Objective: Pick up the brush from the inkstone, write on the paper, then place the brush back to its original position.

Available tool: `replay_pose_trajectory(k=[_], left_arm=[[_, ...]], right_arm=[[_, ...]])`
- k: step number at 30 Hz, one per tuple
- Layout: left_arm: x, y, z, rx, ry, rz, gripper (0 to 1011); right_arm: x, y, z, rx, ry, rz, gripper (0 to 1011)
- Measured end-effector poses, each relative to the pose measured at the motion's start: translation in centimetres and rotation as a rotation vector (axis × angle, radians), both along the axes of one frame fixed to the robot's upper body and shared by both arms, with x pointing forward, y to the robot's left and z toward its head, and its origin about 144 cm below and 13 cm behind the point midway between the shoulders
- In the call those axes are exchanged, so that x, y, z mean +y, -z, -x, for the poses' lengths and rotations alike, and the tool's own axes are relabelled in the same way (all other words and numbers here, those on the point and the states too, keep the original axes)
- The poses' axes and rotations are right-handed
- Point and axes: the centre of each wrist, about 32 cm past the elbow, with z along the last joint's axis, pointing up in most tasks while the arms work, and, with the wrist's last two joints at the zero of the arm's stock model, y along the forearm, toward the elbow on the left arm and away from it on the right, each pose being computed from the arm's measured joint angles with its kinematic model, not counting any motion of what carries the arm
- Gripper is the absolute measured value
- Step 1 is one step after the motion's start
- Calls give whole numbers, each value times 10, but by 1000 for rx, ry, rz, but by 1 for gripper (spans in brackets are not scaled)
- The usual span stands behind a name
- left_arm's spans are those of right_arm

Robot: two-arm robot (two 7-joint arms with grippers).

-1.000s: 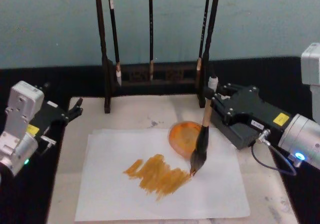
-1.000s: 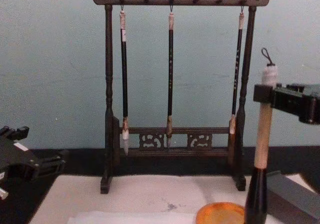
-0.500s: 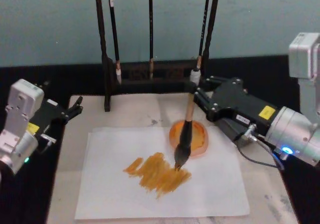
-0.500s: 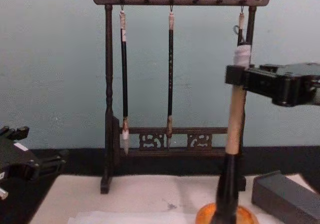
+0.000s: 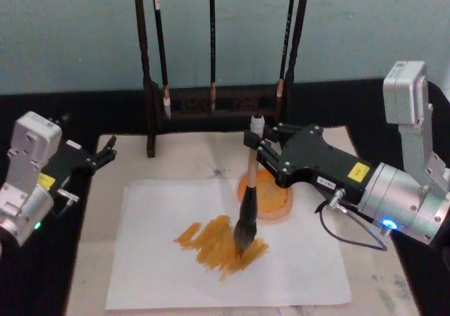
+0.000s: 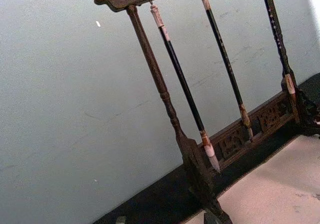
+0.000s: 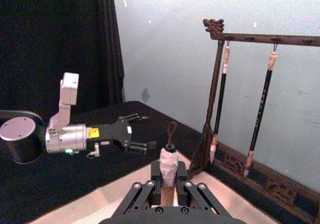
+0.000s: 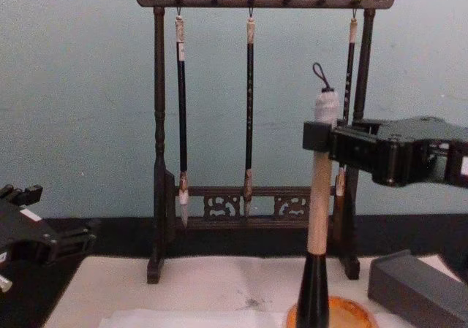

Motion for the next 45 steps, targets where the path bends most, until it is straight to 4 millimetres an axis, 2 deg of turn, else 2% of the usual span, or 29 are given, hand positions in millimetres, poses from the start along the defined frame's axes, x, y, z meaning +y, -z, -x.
replay_pose_trajectory(k=[24,38,45], left_arm=[[0,0,0,0,0,0,1010],[0,0,0,0,0,0,1010],[0,0,0,0,0,0,1010]], right_arm=[[-19,14,5,42,88,26,173],[-30,12,7,39,135,37,173],[-29,8,7,29,130,31,173]])
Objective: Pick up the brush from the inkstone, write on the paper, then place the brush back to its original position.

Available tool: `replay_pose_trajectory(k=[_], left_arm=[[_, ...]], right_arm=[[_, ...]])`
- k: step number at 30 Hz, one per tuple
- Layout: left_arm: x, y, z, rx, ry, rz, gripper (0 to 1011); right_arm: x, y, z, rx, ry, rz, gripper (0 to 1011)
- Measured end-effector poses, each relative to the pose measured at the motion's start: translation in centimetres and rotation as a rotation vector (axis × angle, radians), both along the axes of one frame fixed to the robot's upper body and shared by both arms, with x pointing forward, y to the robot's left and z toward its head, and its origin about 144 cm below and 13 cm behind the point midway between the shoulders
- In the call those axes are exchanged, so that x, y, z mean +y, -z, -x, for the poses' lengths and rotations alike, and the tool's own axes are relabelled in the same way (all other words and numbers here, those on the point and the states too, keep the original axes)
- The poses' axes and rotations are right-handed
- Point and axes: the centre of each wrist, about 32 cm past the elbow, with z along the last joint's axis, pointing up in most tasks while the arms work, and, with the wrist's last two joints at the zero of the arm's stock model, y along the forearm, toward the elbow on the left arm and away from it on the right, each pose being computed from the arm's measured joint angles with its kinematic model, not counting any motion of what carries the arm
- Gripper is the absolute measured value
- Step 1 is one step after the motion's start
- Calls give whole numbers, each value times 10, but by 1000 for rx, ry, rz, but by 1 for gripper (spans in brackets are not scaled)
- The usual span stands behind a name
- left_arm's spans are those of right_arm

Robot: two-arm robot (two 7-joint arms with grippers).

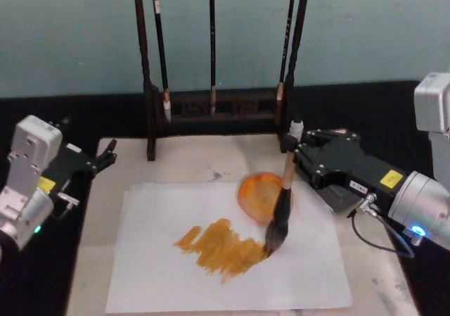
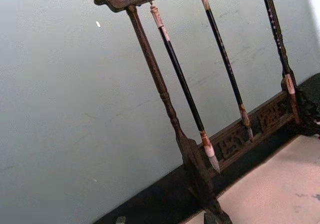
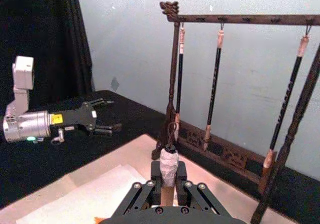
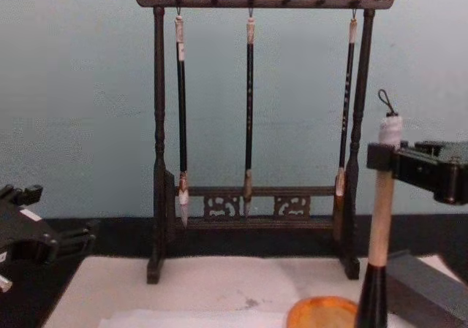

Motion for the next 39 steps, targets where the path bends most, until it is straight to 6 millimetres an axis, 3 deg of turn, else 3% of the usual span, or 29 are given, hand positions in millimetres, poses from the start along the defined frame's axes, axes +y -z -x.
replay_pose_trajectory(k=[13,25,39], left_arm=[[0,0,0,0,0,0,1010],[0,0,0,0,0,0,1010],[0,0,0,0,0,0,1010]], right_arm=[[11,-17,1,-53,-14,-35,173],[14,-33,-15,-112,27,-136,173],[-11,-14,-37,-15,120,-341,173]])
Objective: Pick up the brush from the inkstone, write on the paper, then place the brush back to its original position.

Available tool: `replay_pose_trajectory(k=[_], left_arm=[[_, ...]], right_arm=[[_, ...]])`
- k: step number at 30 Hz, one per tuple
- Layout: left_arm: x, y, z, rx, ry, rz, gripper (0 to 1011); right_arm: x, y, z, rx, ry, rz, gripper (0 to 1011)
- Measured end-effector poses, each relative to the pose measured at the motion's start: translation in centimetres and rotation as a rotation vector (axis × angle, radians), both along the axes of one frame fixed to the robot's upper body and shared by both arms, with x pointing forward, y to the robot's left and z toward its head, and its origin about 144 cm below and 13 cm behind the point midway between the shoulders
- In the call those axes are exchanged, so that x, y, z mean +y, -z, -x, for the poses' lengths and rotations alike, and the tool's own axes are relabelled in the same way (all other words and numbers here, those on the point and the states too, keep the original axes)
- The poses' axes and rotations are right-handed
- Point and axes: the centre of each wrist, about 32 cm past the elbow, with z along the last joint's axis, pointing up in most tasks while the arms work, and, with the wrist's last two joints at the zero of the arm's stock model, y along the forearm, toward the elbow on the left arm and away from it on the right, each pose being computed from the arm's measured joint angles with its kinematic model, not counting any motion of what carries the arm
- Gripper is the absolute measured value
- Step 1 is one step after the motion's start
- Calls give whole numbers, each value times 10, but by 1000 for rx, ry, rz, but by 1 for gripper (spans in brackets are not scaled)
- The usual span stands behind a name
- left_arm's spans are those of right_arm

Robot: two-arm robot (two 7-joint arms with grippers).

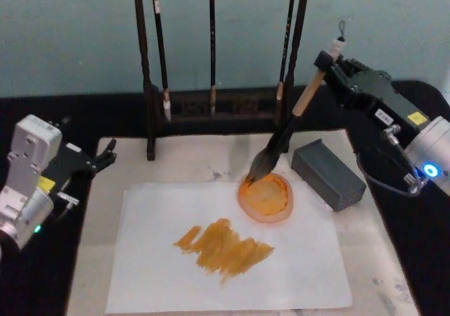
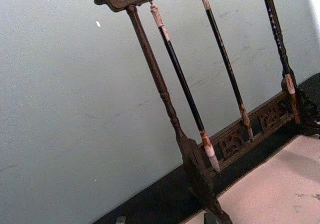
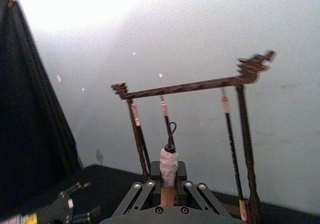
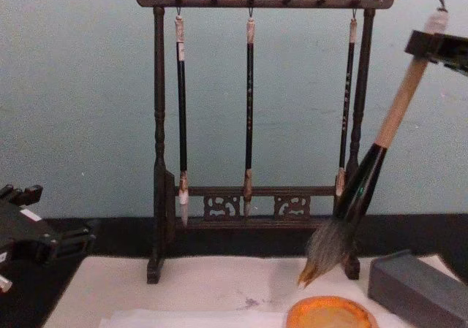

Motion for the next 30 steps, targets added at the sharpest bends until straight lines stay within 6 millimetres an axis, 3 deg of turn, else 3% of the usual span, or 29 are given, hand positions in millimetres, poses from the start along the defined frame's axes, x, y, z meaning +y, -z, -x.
replay_pose_trajectory(k=[10,30], left_arm=[[0,0,0,0,0,0,1010],[0,0,0,0,0,0,1009]], right_arm=[[-15,24,-2,118,73,-160,173],[-12,21,-2,105,59,-145,173]])
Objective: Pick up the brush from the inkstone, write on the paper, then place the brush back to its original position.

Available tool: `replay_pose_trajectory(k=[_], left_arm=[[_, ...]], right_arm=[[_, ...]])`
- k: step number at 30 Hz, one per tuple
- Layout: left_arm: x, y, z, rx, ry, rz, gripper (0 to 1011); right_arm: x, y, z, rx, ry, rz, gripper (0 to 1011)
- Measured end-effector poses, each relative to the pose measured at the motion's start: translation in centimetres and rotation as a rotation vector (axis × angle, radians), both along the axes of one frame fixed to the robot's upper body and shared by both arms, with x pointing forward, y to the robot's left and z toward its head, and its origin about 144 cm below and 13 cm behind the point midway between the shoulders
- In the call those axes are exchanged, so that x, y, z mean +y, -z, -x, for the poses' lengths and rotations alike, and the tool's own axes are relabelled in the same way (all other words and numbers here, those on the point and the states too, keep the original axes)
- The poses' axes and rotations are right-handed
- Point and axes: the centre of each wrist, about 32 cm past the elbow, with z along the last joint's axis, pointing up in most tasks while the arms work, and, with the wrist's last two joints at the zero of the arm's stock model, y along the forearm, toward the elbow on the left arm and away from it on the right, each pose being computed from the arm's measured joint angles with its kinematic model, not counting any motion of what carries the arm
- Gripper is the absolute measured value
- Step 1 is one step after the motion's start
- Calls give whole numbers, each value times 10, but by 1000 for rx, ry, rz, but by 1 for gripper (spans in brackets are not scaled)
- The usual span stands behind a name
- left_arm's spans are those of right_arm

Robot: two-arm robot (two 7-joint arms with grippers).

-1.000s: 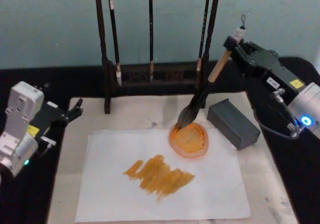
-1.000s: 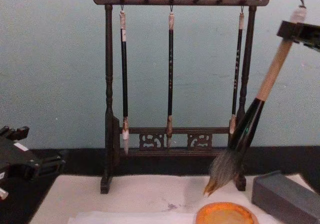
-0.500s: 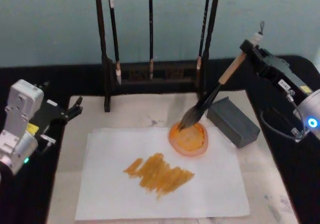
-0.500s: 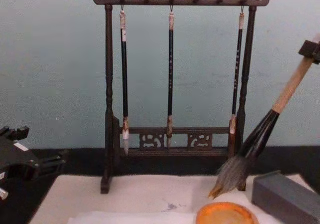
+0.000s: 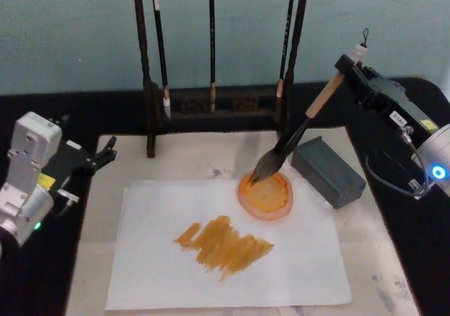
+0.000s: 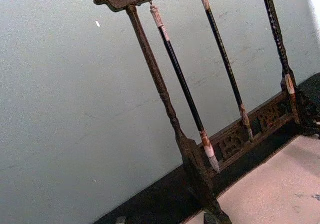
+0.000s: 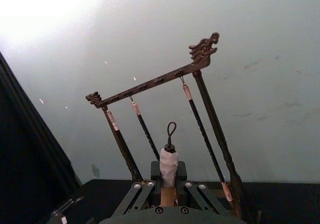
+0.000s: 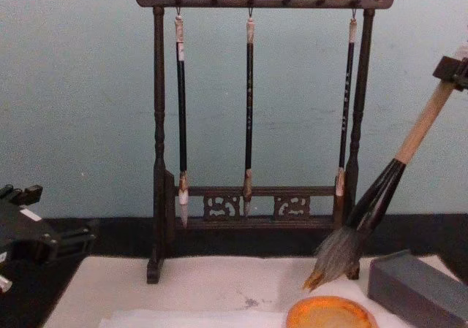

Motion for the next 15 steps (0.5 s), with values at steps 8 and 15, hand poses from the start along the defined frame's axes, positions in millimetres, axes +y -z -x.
replay_pose_trajectory(k=[8,15], left_arm=[[0,0,0,0,0,0,1010],[0,0,0,0,0,0,1010]], right_arm=[[-6,3,-6,40,-5,-88,173],[-16,4,-14,95,-12,-179,173]])
